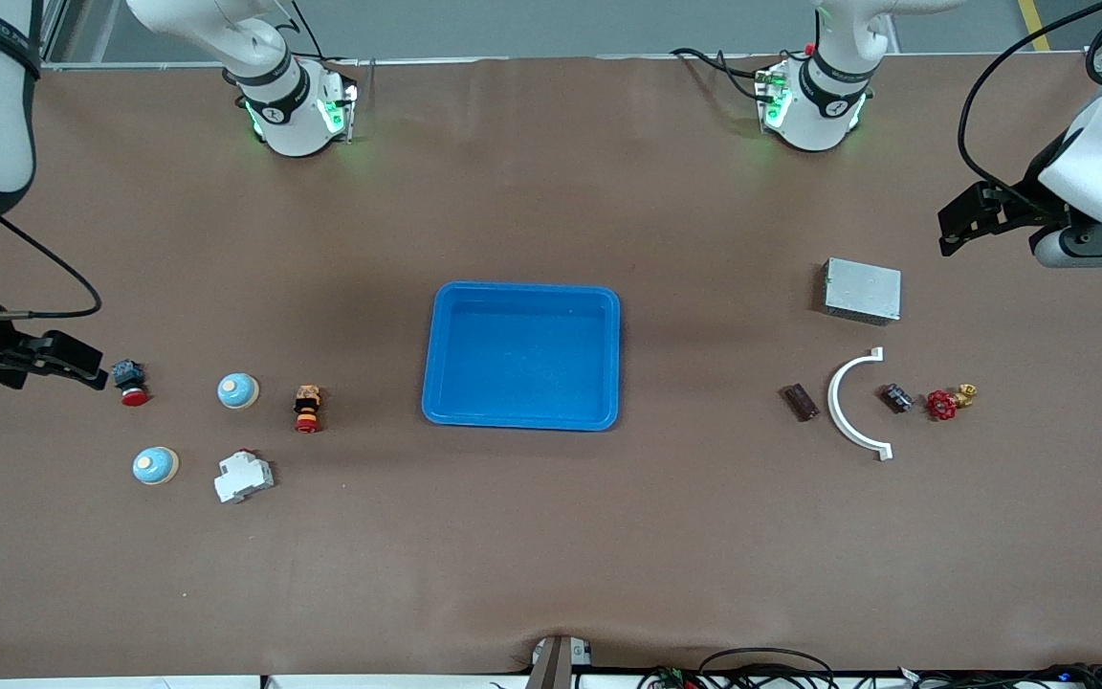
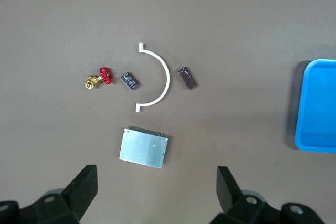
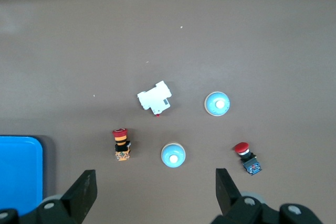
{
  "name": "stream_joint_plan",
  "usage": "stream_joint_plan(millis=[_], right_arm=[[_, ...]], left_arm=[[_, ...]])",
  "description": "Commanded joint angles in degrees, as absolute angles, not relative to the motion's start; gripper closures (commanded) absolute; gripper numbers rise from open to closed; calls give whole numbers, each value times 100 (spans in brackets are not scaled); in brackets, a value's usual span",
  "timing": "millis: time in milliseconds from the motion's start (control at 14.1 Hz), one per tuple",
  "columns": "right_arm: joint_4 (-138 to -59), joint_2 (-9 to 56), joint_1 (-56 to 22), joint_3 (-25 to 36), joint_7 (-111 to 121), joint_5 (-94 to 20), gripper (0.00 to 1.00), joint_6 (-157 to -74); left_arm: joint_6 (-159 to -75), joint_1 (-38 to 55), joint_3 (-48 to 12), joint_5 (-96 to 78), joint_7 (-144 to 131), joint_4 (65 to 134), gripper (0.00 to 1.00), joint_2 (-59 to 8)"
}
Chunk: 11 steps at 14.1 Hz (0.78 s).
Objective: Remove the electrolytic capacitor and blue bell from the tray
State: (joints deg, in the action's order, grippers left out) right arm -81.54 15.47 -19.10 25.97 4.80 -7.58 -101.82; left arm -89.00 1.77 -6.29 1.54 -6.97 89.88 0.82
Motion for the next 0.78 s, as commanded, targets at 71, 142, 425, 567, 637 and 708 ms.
stream_joint_plan(millis=[71, 142, 425, 567, 637, 708], right_arm=[[-8200, 1275, -1819, 2549, 650, -642, 0, -10125], [-8218, 1214, -1811, 2549, 668, -642, 0, -10108], [-8384, 1020, -1584, 2436, 659, -642, 0, -10090], [-8376, 967, -918, 1762, 650, -650, 0, -10011], [-8385, 906, -636, 1445, 642, -633, 0, -9976], [-8385, 862, -537, 1337, 607, -598, 0, -9932]], left_arm=[[-8921, 167, -677, 272, -703, 8912, 0, 44], [-8921, 167, -677, 272, -703, 8912, 0, 44], [-8921, 184, -686, 272, -703, 8912, 0, 44], [-8921, 193, -686, 264, -703, 8912, 0, 35], [-8921, 202, -686, 264, -703, 8912, 0, 35], [-8921, 211, -686, 264, -712, 8912, 0, 35]])
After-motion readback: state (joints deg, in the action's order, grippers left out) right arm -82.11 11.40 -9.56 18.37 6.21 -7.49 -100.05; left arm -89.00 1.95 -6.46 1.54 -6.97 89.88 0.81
